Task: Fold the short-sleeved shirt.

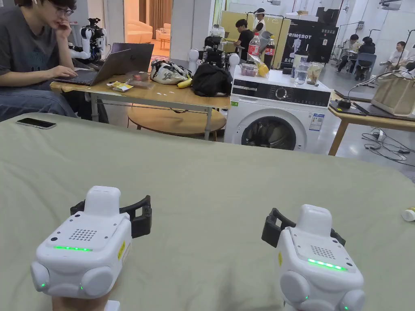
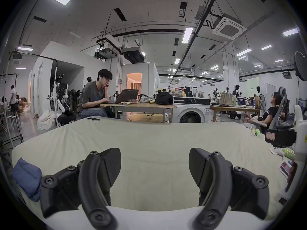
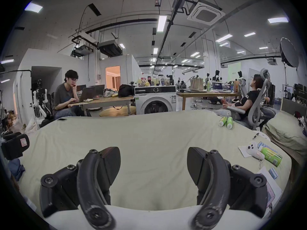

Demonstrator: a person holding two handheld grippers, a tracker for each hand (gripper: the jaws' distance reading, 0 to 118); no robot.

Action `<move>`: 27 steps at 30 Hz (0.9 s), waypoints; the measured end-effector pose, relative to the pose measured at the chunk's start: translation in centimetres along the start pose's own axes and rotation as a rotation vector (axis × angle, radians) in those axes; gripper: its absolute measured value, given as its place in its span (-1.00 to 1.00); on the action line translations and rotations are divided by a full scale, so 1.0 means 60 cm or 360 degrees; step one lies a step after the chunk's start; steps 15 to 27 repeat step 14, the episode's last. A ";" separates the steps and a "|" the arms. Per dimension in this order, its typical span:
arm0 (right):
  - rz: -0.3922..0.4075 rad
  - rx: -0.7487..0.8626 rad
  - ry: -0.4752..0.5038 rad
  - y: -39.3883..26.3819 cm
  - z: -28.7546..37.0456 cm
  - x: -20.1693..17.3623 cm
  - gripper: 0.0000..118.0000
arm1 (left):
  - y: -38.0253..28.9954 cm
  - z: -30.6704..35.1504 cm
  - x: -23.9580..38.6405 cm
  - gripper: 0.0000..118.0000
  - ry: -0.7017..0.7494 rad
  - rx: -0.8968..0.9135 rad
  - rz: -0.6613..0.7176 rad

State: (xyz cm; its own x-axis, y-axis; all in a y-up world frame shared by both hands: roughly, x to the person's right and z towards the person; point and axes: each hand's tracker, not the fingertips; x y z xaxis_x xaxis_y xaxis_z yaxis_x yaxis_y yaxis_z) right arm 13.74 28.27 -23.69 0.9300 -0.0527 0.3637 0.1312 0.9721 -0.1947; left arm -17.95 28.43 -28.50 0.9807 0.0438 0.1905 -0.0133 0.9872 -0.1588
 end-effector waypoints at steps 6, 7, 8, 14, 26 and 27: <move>-0.0028 -0.0015 0.0007 -0.001 -0.005 0.003 0.43 | 0.001 -0.001 0.000 0.44 -0.0006 -0.0004 -0.0012; -0.0035 -0.0027 -0.0019 0.000 -0.008 0.003 0.43 | 0.000 -0.001 0.000 0.44 -0.0008 -0.0005 -0.0015; -0.0049 -0.0018 -0.0027 -0.002 -0.009 0.005 0.43 | 0.000 -0.001 0.000 0.44 -0.0009 -0.0005 -0.0018; -0.0018 -0.0114 0.0006 0.001 -0.020 0.011 0.43 | 0.000 -0.001 -0.001 0.44 -0.0011 -0.0010 -0.0022; -0.0018 -0.0114 0.0006 0.001 -0.020 0.011 0.43 | 0.000 -0.001 -0.001 0.44 -0.0011 -0.0010 -0.0022; -0.0018 -0.0114 0.0006 0.001 -0.020 0.011 0.43 | 0.000 -0.001 -0.001 0.44 -0.0011 -0.0010 -0.0022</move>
